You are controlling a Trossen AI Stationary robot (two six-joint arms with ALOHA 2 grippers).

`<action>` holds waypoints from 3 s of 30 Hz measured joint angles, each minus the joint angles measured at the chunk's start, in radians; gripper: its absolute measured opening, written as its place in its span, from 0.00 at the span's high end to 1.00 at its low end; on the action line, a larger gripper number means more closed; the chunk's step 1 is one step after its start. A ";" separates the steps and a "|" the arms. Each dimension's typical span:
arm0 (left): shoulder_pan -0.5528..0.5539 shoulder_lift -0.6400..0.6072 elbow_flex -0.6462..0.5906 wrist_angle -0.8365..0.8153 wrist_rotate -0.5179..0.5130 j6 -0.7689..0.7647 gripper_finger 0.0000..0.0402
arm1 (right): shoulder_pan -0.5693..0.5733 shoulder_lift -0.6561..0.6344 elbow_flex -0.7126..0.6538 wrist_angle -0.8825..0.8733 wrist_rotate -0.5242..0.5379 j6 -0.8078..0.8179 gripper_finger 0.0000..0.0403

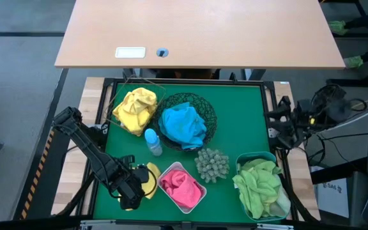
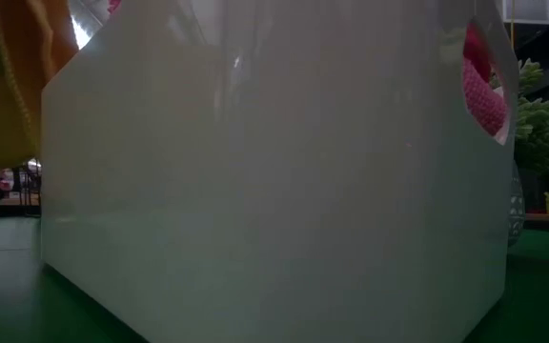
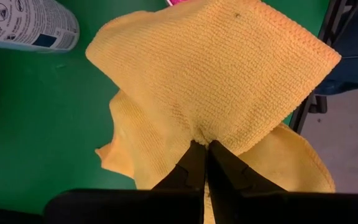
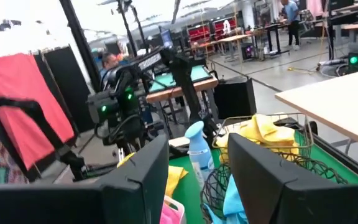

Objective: Sort microfiber towel by color & place in baskets
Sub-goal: Put the yellow microfiber cloth into the rectangular wire basket

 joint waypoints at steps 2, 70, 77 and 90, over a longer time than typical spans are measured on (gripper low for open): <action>0.000 0.000 0.000 0.000 0.000 0.000 1.00 | 0.000 0.036 0.000 0.012 0.000 -0.016 0.58; 0.000 0.000 0.001 0.045 -0.060 -0.003 1.00 | -0.608 -0.459 -0.789 0.448 -0.426 -0.225 0.58; 0.001 0.000 0.003 0.066 -0.024 -0.009 1.00 | -0.608 -0.459 -0.860 0.559 -0.410 -0.244 0.58; 0.000 -0.001 0.306 0.002 -0.111 -0.027 1.00 | -0.608 -0.459 -0.908 0.527 -0.409 -0.204 0.58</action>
